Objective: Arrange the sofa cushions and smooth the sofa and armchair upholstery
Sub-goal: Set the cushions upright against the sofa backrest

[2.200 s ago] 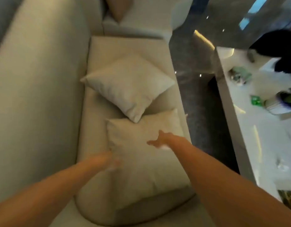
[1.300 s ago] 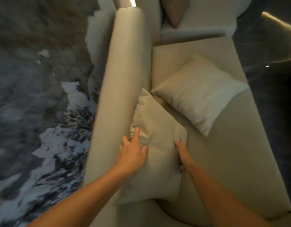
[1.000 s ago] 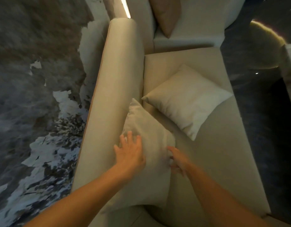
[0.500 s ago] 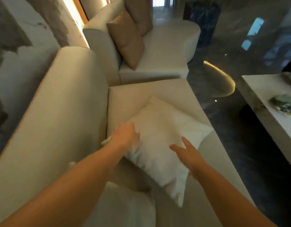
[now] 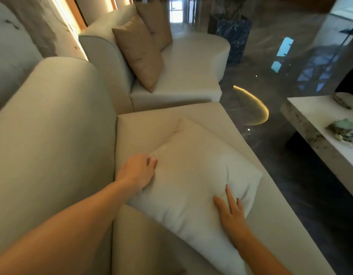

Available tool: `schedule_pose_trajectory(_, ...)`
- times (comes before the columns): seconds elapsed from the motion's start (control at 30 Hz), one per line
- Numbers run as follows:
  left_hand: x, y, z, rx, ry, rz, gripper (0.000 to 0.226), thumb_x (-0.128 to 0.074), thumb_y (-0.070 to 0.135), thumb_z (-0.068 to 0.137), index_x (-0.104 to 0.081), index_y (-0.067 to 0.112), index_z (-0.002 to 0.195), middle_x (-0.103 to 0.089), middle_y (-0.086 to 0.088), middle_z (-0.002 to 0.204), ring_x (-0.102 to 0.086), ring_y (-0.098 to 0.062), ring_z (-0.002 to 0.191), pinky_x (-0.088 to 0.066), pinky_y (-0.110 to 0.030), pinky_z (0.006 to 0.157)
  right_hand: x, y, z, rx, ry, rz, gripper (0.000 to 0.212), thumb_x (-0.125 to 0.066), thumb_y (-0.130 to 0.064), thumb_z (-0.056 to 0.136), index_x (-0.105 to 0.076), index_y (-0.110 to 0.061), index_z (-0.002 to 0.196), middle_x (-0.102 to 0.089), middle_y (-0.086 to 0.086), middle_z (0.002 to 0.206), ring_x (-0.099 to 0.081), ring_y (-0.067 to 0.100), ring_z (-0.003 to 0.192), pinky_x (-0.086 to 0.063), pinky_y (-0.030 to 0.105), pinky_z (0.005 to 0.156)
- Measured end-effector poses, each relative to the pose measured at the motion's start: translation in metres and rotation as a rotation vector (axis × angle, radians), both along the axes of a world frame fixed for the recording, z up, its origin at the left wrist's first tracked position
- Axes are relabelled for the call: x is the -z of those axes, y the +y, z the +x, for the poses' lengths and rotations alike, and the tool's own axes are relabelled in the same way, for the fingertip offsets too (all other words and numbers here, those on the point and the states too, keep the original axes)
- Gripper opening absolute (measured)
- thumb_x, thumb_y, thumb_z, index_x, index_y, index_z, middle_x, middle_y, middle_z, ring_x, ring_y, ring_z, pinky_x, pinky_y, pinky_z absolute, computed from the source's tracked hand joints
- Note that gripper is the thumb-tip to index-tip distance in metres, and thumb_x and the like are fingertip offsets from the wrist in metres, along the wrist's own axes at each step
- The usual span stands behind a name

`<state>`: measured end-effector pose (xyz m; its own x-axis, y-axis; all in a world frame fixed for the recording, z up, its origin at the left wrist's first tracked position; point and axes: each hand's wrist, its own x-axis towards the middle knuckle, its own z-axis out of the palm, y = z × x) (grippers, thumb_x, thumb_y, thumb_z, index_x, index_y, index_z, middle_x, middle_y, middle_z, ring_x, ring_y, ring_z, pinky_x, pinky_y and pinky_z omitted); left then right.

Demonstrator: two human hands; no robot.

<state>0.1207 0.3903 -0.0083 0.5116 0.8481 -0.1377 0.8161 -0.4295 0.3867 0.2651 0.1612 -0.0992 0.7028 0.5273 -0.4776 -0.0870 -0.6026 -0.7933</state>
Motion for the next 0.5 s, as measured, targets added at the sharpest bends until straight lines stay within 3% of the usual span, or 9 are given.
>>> schedule_pose_trajectory(0.13, -0.075, -0.004, -0.004, -0.005, -0.059, 0.232, 0.036, -0.041, 0.041, 0.095, -0.065, 0.014, 0.090, -0.068, -0.018, 0.101, -0.062, -0.040, 0.094, -0.047, -0.040, 0.074, -0.034, 0.030, 0.003, 0.011, 0.044, 0.108, 0.059, -0.041, -0.058, 0.095, -0.031, -0.037, 0.150, -0.033, 0.001, 0.159, -0.029, 0.024, 0.144, -0.018, 0.042, 0.120)
schedule_pose_trajectory(0.23, -0.127, 0.009, -0.034, -0.130, -0.029, 0.315, 0.036, -0.041, 0.042, 0.093, -0.064, 0.015, 0.095, -0.067, -0.018, 0.105, -0.061, -0.041, 0.096, -0.044, -0.039, 0.075, -0.068, 0.093, -0.027, 0.013, 0.182, 0.125, 0.073, -0.036, -0.065, 0.093, -0.044, -0.016, 0.146, -0.041, 0.013, 0.153, -0.039, 0.031, 0.139, -0.026, 0.047, 0.117)
schedule_pose_trajectory(0.3, -0.148, 0.020, -0.063, -0.198, 0.045, 0.262, 0.041, -0.040, 0.043, 0.092, -0.059, 0.012, 0.111, -0.062, -0.020, 0.118, -0.057, -0.041, 0.107, -0.044, -0.041, 0.083, -0.093, 0.137, -0.063, -0.090, 0.245, 0.198, 0.074, -0.033, -0.062, 0.095, -0.039, -0.011, 0.149, -0.037, 0.012, 0.155, -0.034, 0.028, 0.142, -0.024, 0.045, 0.119)
schedule_pose_trajectory(0.4, -0.158, 0.018, -0.112, -0.194, 0.222, 0.111, 0.063, -0.046, 0.050, 0.090, -0.040, 0.007, 0.136, -0.047, -0.023, 0.136, -0.045, -0.043, 0.123, -0.039, -0.046, 0.099, -0.124, 0.176, -0.122, -0.240, 0.219, 0.263, 0.073, -0.033, -0.063, 0.095, -0.023, -0.020, 0.154, -0.023, 0.006, 0.162, -0.020, 0.025, 0.148, -0.014, 0.043, 0.121)
schedule_pose_trajectory(0.5, -0.151, -0.003, -0.149, -0.070, 0.240, 0.102, 0.062, -0.046, 0.050, 0.092, -0.036, 0.010, 0.138, -0.046, -0.022, 0.134, -0.043, -0.043, 0.122, -0.039, -0.049, 0.100, -0.139, 0.176, -0.154, -0.279, 0.168, 0.154, 0.077, -0.032, -0.067, 0.092, -0.005, -0.034, 0.155, -0.005, 0.010, 0.165, -0.011, 0.032, 0.150, -0.011, 0.053, 0.120)
